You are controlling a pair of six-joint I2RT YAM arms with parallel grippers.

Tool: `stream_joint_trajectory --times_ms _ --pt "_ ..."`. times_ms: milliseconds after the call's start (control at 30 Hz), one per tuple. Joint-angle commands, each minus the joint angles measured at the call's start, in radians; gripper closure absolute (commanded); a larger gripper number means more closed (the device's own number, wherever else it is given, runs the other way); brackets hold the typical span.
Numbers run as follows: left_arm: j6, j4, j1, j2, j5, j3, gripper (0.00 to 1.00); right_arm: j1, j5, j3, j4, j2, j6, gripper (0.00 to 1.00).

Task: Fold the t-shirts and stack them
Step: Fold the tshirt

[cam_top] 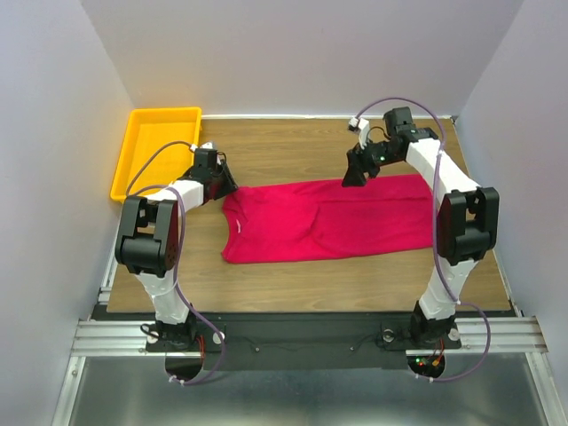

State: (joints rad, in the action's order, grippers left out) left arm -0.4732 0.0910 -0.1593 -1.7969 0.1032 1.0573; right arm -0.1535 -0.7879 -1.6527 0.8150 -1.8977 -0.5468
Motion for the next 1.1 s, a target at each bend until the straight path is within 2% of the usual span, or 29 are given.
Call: stream_joint_trajectory --times_ms 0,133,233,500,667,800,967,1067 --pt "0.050 -0.037 0.006 0.007 -0.020 0.075 0.55 0.005 -0.031 0.050 -0.057 0.052 0.022 0.28" --pt "0.062 -0.045 0.006 0.036 -0.048 0.075 0.56 0.015 -0.042 0.090 -0.068 0.089 0.031 0.28" --pt "0.090 -0.059 0.006 0.060 -0.092 0.072 0.53 0.022 -0.050 0.119 -0.079 0.114 0.036 0.28" --pt "0.182 -0.155 0.007 -0.067 -0.025 0.162 0.51 0.043 -0.068 0.195 -0.109 0.160 0.059 0.28" --pt "0.200 -0.198 0.007 -0.110 -0.042 0.204 0.52 0.061 -0.071 0.221 -0.117 0.186 0.064 0.28" --pt "0.209 -0.223 0.006 -0.133 -0.019 0.216 0.55 0.077 -0.073 0.229 -0.120 0.198 0.067 0.28" --pt "0.212 -0.231 0.006 -0.145 0.009 0.230 0.72 0.089 -0.076 0.229 -0.122 0.200 0.073 0.28" --pt "0.222 -0.237 0.006 -0.140 0.018 0.234 0.75 0.094 -0.080 0.229 -0.125 0.203 0.076 0.28"
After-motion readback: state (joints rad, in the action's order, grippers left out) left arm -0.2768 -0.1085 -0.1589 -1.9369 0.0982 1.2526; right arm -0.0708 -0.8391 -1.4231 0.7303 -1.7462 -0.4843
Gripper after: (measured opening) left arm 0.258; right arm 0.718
